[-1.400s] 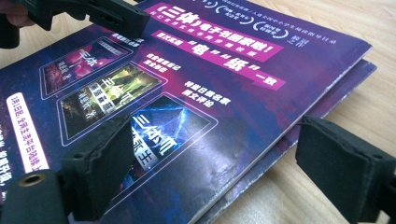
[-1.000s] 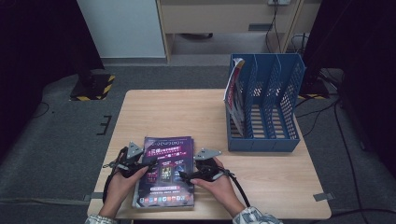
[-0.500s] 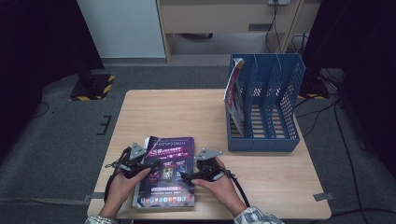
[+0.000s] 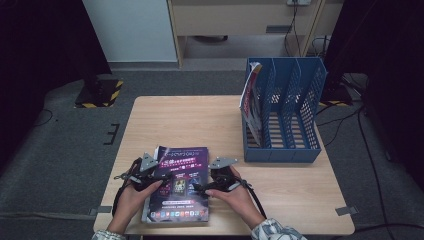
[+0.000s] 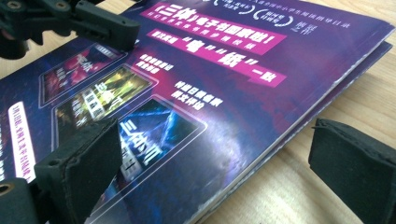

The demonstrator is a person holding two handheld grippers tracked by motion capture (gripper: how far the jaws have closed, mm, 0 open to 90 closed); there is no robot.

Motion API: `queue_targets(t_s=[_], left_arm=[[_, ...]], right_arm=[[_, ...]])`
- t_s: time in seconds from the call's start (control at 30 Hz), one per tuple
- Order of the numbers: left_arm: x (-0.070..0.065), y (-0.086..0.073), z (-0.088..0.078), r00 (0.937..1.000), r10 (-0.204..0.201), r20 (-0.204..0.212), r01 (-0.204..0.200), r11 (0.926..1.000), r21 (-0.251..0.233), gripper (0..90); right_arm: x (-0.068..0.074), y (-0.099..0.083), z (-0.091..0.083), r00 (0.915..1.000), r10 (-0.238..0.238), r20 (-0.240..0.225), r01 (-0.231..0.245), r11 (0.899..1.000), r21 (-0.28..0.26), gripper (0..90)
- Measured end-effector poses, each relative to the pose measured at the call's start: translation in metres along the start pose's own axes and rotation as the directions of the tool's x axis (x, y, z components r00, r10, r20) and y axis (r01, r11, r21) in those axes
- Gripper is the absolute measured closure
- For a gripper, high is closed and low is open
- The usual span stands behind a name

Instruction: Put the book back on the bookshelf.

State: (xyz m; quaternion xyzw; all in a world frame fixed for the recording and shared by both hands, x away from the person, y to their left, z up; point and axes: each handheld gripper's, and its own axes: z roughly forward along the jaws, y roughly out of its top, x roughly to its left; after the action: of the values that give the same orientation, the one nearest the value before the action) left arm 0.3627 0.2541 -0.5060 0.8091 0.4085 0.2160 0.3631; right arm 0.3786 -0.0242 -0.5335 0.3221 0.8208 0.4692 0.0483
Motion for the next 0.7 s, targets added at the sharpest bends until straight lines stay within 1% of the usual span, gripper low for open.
queue_targets(t_s=[0.1, 0.23, 0.27, 0.4, 0.53, 0.6, 0.63, 0.67, 0.7], left_arm=[[0.0, 0.001, 0.0, 1.0, 0.006, 0.001, -0.006, 1.0, 0.004, 26.3], [-0.003, 0.002, 0.001, 0.9996, 0.017, 0.023, -0.017, 0.9999, 0.003, 26.8], [-0.005, 0.002, 0.001, 0.9994, 0.02, 0.028, -0.02, 0.9998, 0.003, 26.8], [-0.008, 0.003, 0.002, 0.9986, 0.033, 0.042, -0.033, 0.9995, 0.003, 26.9], [-0.009, 0.003, 0.003, 0.9984, 0.034, 0.046, -0.035, 0.9994, 0.002, 27.0], [-0.009, 0.004, 0.003, 0.9983, 0.035, 0.046, -0.035, 0.9994, 0.002, 26.9], [-0.009, 0.003, 0.003, 0.9983, 0.035, 0.046, -0.035, 0.9994, 0.002, 27.0], [-0.009, 0.003, 0.003, 0.9983, 0.036, 0.046, -0.036, 0.9994, 0.002, 26.9], [-0.009, 0.003, 0.003, 0.9983, 0.037, 0.044, -0.037, 0.9993, 0.001, 26.8]], right_arm=[[-0.002, 0.001, 0.001, 0.9998, 0.019, -0.009, -0.019, 1.0, 0.006, 3.3], [-0.003, 0.0, -0.001, 0.9998, 0.017, -0.014, -0.016, 1.0, 0.018, 3.2], [-0.003, 0.0, -0.002, 0.9995, 0.029, -0.014, -0.029, 0.999, 0.023, 3.1], [-0.006, -0.001, -0.003, 0.999, 0.043, -0.008, -0.043, 0.999, 0.029, 1.2], [-0.009, -0.002, -0.002, 0.9978, 0.063, -0.019, -0.063, 0.998, 0.03, 0.6], [-0.012, -0.002, -0.001, 0.9966, 0.075, -0.033, -0.074, 0.997, 0.03, 0.7], [-0.013, -0.002, 0.0, 0.9949, 0.091, -0.043, -0.09, 0.996, 0.028, 0.6], [-0.014, -0.003, 0.0, 0.995, 0.087, -0.048, -0.086, 0.996, 0.03, 0.6], [-0.015, -0.002, 0.0, 0.9942, 0.093, -0.054, -0.092, 0.995, 0.036, 0.7]])
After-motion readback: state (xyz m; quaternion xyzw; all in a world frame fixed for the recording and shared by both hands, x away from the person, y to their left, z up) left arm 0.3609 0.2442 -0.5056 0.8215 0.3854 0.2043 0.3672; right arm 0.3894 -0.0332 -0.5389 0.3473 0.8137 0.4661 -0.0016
